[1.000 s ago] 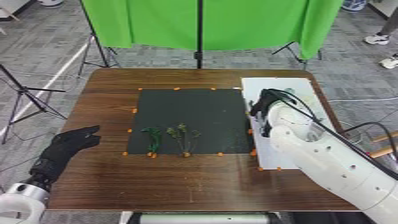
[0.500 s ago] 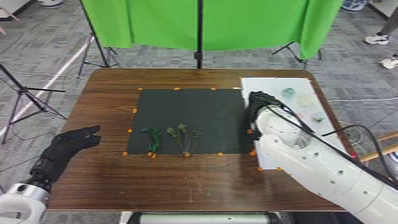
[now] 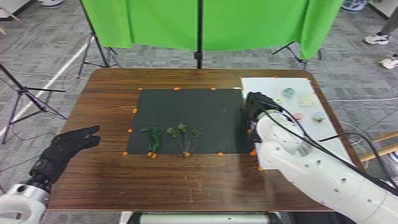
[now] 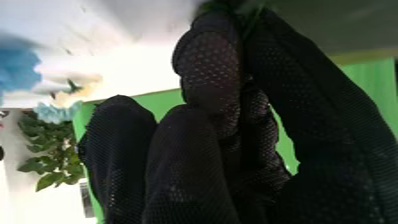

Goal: Arrange flowers

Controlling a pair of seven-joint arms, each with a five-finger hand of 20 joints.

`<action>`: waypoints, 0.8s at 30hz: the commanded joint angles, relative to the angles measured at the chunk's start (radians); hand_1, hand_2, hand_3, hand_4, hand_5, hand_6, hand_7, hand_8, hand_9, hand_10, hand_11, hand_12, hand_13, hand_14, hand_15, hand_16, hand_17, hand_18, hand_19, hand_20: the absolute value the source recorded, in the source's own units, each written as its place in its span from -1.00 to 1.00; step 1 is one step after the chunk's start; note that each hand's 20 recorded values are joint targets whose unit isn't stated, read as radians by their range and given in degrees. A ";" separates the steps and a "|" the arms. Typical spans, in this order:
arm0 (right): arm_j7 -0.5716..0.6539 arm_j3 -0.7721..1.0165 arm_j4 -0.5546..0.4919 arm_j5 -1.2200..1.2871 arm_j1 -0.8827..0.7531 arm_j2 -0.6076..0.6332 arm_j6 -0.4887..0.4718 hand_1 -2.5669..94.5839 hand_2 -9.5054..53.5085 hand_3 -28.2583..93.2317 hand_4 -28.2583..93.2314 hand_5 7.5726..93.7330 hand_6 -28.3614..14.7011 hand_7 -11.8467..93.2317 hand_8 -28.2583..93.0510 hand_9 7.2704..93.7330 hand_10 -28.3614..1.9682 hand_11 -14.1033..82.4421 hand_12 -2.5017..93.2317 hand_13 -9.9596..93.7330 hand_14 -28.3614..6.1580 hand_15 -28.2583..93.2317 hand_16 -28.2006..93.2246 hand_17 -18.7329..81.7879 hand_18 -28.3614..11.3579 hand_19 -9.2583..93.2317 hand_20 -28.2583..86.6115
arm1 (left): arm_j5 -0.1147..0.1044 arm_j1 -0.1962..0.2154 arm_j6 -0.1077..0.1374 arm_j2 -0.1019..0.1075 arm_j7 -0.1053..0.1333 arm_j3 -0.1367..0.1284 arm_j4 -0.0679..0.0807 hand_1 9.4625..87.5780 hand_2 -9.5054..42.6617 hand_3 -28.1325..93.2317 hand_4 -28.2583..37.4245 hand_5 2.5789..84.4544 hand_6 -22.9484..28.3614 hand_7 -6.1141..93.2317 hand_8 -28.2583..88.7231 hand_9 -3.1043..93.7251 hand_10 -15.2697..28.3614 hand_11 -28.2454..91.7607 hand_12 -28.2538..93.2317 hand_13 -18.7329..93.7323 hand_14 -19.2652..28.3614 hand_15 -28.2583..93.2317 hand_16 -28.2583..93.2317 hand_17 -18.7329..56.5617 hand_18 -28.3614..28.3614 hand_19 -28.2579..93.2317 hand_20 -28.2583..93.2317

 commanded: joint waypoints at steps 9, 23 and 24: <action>-0.044 0.076 -0.218 0.051 -0.076 -0.013 0.114 0.18 -1.00 0.41 -0.34 0.69 0.01 -0.06 -0.13 0.85 0.06 0.51 -0.32 1.00 0.65 0.74 -0.13 0.90 -0.22 1.00 0.66 | 0.006 0.015 -0.018 -0.004 -0.017 -0.003 -0.002 -0.48 -0.73 0.49 -0.70 0.06 0.17 -0.73 -0.61 0.01 0.41 -0.23 -0.36 -0.05 0.63 -0.27 -0.53 -0.41 0.50 -0.30 -0.30; -0.035 0.078 -0.226 0.057 -0.187 -0.100 0.073 0.19 -1.00 0.40 -0.33 0.69 0.02 -0.05 -0.14 0.85 0.06 0.52 -0.33 1.00 0.67 0.75 -0.15 0.92 -0.20 1.00 0.65 | 0.004 0.013 -0.026 0.000 -0.027 -0.005 0.000 -0.48 -0.73 0.48 -0.70 0.06 0.17 -0.73 -0.61 0.01 0.41 -0.24 -0.36 -0.05 0.64 -0.27 -0.53 -0.41 0.50 -0.31 -0.30; -0.030 0.075 -0.228 0.060 -0.190 -0.102 0.079 0.19 -1.00 0.40 -0.33 0.69 0.02 -0.05 -0.14 0.85 0.06 0.52 -0.33 1.00 0.68 0.75 -0.15 0.92 -0.19 1.00 0.65 | 0.004 0.015 -0.026 -0.001 -0.027 -0.005 -0.001 -0.48 -0.73 0.48 -0.70 0.06 0.17 -0.73 -0.61 0.01 0.40 -0.24 -0.36 -0.05 0.64 -0.27 -0.53 -0.41 0.50 -0.31 -0.30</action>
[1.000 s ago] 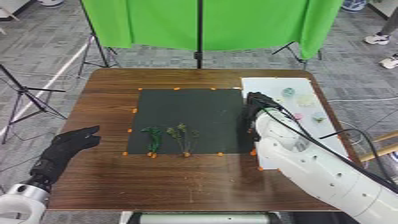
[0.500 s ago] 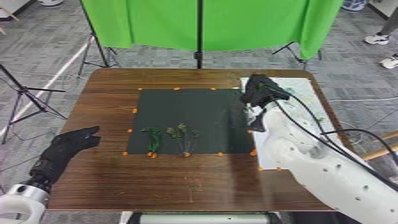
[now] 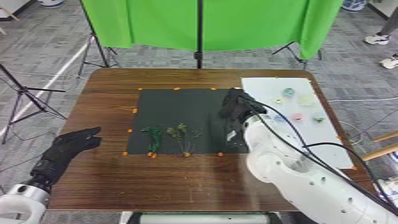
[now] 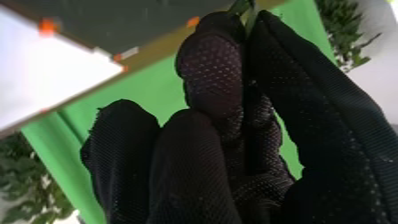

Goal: Arrange flowers

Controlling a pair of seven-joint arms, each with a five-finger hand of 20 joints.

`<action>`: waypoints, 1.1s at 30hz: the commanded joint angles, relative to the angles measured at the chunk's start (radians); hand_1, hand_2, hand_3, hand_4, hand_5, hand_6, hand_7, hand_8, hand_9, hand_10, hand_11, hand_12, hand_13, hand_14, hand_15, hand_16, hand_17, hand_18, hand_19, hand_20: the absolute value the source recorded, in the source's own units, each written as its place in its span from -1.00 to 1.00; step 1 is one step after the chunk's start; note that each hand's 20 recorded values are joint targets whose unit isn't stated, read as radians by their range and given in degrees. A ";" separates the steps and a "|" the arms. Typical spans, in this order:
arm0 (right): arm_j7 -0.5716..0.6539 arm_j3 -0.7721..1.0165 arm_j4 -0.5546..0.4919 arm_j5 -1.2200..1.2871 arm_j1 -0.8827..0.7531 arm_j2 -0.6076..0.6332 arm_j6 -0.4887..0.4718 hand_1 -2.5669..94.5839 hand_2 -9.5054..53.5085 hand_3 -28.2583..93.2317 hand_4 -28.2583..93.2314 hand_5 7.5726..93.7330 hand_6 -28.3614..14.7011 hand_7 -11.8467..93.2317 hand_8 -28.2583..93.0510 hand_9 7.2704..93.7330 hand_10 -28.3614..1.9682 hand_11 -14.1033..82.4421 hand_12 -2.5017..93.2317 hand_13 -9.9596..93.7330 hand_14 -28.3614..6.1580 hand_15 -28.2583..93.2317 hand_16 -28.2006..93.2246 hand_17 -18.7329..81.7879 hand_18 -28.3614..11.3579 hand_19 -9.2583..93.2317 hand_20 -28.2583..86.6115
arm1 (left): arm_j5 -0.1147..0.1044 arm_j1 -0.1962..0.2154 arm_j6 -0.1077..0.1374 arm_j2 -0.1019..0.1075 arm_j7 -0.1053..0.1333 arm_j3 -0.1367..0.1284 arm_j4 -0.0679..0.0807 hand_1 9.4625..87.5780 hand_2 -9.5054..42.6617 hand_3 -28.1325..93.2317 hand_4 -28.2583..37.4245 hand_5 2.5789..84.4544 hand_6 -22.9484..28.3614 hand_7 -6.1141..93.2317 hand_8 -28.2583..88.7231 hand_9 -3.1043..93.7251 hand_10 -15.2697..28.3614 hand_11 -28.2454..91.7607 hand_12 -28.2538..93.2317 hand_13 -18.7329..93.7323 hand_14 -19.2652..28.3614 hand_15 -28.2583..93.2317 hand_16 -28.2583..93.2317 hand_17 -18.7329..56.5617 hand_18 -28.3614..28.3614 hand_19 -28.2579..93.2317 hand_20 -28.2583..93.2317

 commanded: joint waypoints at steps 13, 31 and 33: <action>0.001 0.014 0.009 -0.002 -0.089 -0.069 -0.030 0.18 -1.00 0.39 -0.33 0.67 0.02 -0.04 -0.14 0.85 0.08 0.51 -0.34 1.00 0.68 0.74 -0.15 0.92 -0.18 1.00 0.64 | 0.004 0.006 -0.022 -0.004 -0.012 0.001 0.005 -0.48 -0.73 0.48 -0.70 0.06 0.17 -0.73 -0.61 0.00 0.41 -0.24 -0.36 -0.05 0.64 -0.26 -0.53 -0.41 0.50 -0.31 -0.30; 0.007 0.023 0.020 0.026 -0.102 -0.079 -0.078 0.15 -1.00 0.34 -0.42 0.64 0.07 -0.01 -0.19 0.85 0.10 0.49 -0.35 1.00 0.67 0.71 -0.15 0.90 -0.16 1.00 0.60 | 0.006 0.010 -0.025 -0.009 -0.008 -0.003 0.003 -0.49 -0.74 0.49 -0.69 0.06 0.17 -0.73 -0.61 0.00 0.41 -0.24 -0.36 -0.05 0.64 -0.27 -0.53 -0.41 0.50 -0.31 -0.30; 0.005 0.023 0.020 0.033 -0.101 -0.078 -0.075 0.15 -1.00 0.33 -0.42 0.64 0.07 -0.01 -0.20 0.85 0.10 0.49 -0.35 1.00 0.67 0.70 -0.15 0.89 -0.16 1.00 0.60 | 0.006 0.013 -0.025 -0.010 -0.008 -0.004 0.002 -0.49 -0.75 0.49 -0.69 0.06 0.17 -0.73 -0.60 0.00 0.41 -0.24 -0.36 -0.05 0.64 -0.27 -0.53 -0.41 0.50 -0.31 -0.30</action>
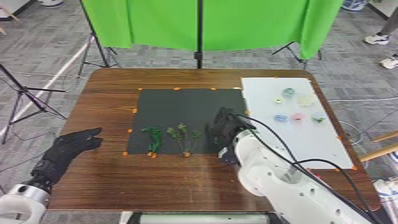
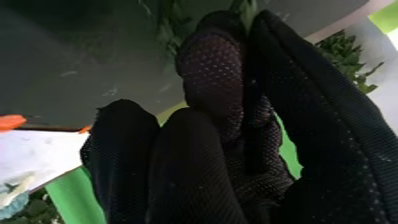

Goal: Arrange flowers

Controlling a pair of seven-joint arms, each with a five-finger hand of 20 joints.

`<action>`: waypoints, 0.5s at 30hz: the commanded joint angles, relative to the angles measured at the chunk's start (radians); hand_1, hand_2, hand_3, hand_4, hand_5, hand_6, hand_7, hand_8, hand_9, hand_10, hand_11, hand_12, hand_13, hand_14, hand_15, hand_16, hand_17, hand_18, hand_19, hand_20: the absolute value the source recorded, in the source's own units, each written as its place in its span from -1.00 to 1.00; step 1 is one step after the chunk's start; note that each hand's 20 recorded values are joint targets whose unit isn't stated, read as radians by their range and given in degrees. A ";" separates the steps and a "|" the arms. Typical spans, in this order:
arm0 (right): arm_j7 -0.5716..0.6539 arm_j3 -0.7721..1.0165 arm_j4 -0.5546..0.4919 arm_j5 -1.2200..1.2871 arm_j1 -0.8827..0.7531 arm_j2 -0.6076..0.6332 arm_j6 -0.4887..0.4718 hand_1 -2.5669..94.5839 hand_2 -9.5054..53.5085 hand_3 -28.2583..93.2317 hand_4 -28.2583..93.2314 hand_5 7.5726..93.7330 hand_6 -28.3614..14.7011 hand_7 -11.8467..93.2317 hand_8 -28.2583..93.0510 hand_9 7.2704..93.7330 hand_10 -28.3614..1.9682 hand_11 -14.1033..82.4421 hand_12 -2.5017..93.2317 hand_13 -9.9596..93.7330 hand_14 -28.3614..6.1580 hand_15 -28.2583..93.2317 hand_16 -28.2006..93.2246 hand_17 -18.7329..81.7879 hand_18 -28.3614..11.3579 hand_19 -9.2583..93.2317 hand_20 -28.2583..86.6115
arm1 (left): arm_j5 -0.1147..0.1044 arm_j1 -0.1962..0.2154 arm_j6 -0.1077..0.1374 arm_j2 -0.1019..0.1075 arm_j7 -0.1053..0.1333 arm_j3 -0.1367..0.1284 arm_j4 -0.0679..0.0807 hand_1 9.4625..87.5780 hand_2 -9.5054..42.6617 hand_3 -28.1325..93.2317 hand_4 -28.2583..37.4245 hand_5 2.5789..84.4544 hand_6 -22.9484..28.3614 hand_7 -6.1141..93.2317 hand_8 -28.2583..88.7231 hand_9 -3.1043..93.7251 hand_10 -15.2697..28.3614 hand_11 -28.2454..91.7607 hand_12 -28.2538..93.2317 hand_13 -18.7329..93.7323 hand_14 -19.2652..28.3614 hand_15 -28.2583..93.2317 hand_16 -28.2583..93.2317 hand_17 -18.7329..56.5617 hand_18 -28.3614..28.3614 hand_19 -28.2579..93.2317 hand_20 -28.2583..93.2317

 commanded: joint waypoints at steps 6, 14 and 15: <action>-0.009 -0.002 0.004 0.010 -0.002 -0.004 -0.007 0.12 -1.00 0.31 -0.42 0.64 0.07 -0.01 -0.20 0.85 0.09 0.48 -0.36 1.00 0.66 0.70 -0.15 0.89 -0.16 1.00 0.60 | 0.007 0.009 -0.013 -0.008 -0.005 -0.001 0.002 -0.50 -0.76 0.50 -0.69 0.06 0.17 -0.73 -0.60 0.00 0.41 -0.24 -0.36 -0.05 0.64 -0.27 -0.53 -0.41 0.50 -0.31 -0.30; -0.014 -0.005 0.012 -0.004 -0.002 0.009 -0.016 0.09 -1.00 0.28 -0.44 0.64 0.07 -0.01 -0.20 0.85 0.10 0.48 -0.36 1.00 0.65 0.70 -0.15 0.89 -0.17 1.00 0.60 | 0.008 0.012 -0.016 -0.010 -0.010 -0.003 0.002 -0.50 -0.76 0.50 -0.70 0.06 0.17 -0.73 -0.61 0.00 0.41 -0.25 -0.36 -0.05 0.64 -0.27 -0.53 -0.41 0.50 -0.31 -0.30; -0.015 -0.006 0.009 -0.007 -0.004 0.014 -0.015 0.09 -1.00 0.28 -0.45 0.64 0.07 -0.02 -0.20 0.85 0.10 0.48 -0.36 1.00 0.65 0.70 -0.15 0.89 -0.17 1.00 0.60 | 0.007 0.014 -0.015 -0.009 -0.009 -0.003 0.001 -0.50 -0.77 0.50 -0.70 0.06 0.17 -0.73 -0.60 0.00 0.41 -0.25 -0.36 -0.05 0.64 -0.27 -0.53 -0.41 0.51 -0.31 -0.30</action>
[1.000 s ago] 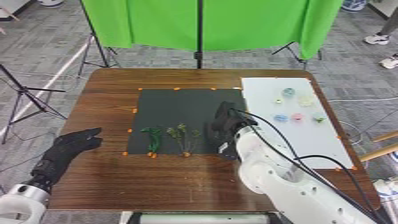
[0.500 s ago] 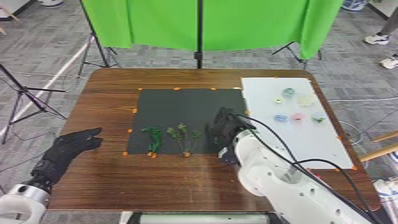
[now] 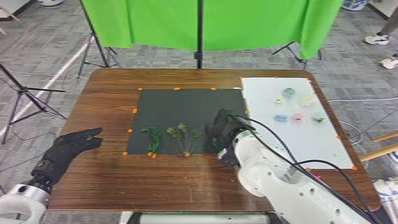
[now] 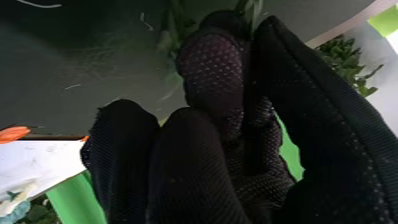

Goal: Arrange flowers

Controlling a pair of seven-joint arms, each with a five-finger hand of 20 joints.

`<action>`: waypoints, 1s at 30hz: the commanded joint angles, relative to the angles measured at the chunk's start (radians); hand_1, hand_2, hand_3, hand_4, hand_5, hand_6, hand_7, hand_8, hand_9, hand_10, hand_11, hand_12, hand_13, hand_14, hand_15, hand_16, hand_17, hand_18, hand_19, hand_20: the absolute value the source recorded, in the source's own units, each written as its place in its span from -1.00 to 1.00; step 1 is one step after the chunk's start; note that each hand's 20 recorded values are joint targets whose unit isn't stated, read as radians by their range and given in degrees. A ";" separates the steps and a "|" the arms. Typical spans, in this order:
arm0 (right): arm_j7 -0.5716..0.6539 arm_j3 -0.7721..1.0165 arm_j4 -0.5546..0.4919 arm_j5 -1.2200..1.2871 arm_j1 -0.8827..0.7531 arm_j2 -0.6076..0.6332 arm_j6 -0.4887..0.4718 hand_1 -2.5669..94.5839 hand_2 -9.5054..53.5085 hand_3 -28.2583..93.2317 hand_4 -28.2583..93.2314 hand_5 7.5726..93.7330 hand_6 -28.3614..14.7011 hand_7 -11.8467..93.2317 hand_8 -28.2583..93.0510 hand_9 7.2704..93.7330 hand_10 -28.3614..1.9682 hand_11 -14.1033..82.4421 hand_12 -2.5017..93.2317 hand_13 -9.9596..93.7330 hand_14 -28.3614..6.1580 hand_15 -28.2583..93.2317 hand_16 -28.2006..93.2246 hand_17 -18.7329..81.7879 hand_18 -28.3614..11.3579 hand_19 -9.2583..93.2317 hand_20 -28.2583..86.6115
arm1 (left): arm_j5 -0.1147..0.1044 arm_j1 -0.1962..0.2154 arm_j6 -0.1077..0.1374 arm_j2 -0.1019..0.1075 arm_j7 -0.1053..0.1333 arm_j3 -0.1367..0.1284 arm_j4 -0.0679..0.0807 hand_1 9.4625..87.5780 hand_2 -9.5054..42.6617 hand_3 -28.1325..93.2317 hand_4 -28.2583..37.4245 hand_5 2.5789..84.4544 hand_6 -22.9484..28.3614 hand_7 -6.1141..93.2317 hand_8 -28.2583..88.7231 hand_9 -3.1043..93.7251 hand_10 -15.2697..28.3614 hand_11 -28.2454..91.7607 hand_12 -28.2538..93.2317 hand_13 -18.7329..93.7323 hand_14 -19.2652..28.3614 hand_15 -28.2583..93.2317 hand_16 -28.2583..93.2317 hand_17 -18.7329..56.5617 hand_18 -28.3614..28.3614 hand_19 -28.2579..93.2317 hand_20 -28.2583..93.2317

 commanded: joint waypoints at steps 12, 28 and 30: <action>-0.019 -0.009 0.000 -0.033 -0.006 0.028 -0.015 0.13 -1.00 0.24 -0.48 0.62 0.09 0.00 -0.21 0.84 0.11 0.49 -0.36 1.00 0.64 0.70 -0.15 0.88 -0.19 1.00 0.60 | 0.004 0.009 -0.018 -0.004 -0.013 0.000 0.003 -0.50 -0.77 0.50 -0.70 0.06 0.17 -0.73 -0.60 0.00 0.41 -0.25 -0.36 -0.05 0.65 -0.27 -0.53 -0.41 0.51 -0.31 -0.30; -0.047 0.201 -0.159 -0.093 -0.010 0.141 0.095 0.01 -1.00 0.33 -0.53 0.60 0.08 -0.06 -0.23 0.81 0.06 0.44 -0.35 1.00 0.64 0.67 -0.12 0.85 -0.21 1.00 0.61 | 0.006 0.011 -0.014 -0.005 -0.009 0.000 0.001 -0.50 -0.78 0.49 -0.70 0.06 0.17 -0.73 -0.61 0.00 0.41 -0.24 -0.36 -0.05 0.65 -0.27 -0.53 -0.41 0.51 -0.31 -0.30; -0.035 0.214 -0.143 -0.149 -0.008 0.155 0.101 -0.01 -1.00 0.36 -0.55 0.56 0.08 -0.14 -0.24 0.78 0.02 0.37 -0.34 1.00 0.62 0.61 -0.07 0.81 -0.22 1.00 0.61 | 0.007 0.012 -0.013 -0.005 -0.008 -0.002 0.001 -0.50 -0.78 0.49 -0.70 0.06 0.17 -0.73 -0.60 0.00 0.41 -0.24 -0.36 -0.05 0.65 -0.27 -0.53 -0.41 0.51 -0.31 -0.30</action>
